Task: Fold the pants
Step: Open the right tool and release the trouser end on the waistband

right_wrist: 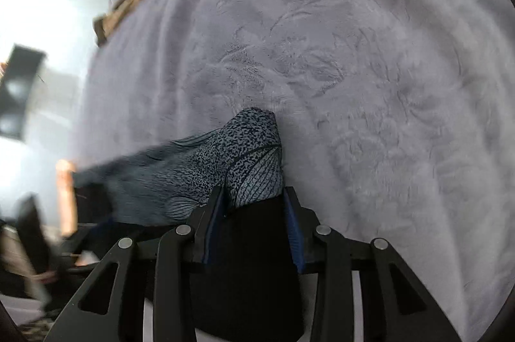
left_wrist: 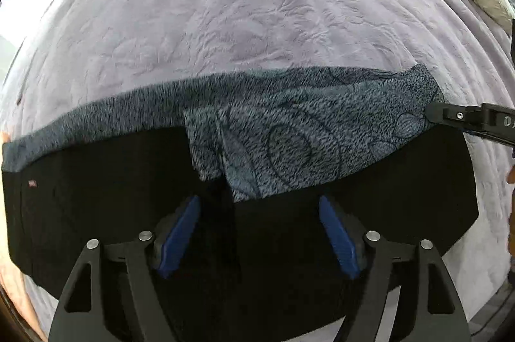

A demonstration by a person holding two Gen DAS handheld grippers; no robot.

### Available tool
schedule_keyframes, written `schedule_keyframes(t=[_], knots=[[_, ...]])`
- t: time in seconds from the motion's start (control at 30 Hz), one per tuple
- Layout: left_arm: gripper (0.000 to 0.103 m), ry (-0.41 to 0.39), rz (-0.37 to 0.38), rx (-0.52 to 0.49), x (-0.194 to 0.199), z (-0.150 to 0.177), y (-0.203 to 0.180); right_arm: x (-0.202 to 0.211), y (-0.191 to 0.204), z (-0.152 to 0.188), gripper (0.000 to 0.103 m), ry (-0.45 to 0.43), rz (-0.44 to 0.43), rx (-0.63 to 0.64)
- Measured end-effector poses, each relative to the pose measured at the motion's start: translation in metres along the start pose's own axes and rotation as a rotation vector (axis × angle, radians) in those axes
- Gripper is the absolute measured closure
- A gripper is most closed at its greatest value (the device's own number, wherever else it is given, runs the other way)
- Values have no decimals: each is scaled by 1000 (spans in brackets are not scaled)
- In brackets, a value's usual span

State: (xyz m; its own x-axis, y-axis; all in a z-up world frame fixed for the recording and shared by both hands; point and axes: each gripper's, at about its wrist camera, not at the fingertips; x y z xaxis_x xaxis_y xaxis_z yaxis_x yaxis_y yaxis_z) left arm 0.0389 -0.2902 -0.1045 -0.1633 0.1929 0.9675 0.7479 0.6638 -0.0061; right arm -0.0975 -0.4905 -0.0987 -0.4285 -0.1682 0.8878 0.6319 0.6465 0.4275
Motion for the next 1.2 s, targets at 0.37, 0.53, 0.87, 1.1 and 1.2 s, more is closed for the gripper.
schedule_keyframes(t=[0.37,0.53,0.87,1.1,1.2], knots=[[5,-11,-57,72,42,43,46,57,63,46,48,-153,172,163],[5,17,-83,115,51,73,73,45,104,70,48,-120,99,199],[5,60,-123,231,64,132,141,-24,174,123,48,45,100,327],[5,59,-108,277,61,141,162,-14,205,159,45,49,179,493],[5,49,-98,290,68,148,171,-10,208,169,36,80,159,469]])
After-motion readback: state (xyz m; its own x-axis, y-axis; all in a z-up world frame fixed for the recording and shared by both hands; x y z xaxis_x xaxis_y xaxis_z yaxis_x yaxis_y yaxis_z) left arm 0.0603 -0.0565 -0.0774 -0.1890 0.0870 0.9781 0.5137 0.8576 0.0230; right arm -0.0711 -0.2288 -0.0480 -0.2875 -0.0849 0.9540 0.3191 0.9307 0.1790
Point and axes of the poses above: each gripper's, at about its wrist camera, not at the fingertips, and x roughly against the way its jaws point, y to its left, z to its underside, and after that the axes turned 3 degrees about -x, right-handed
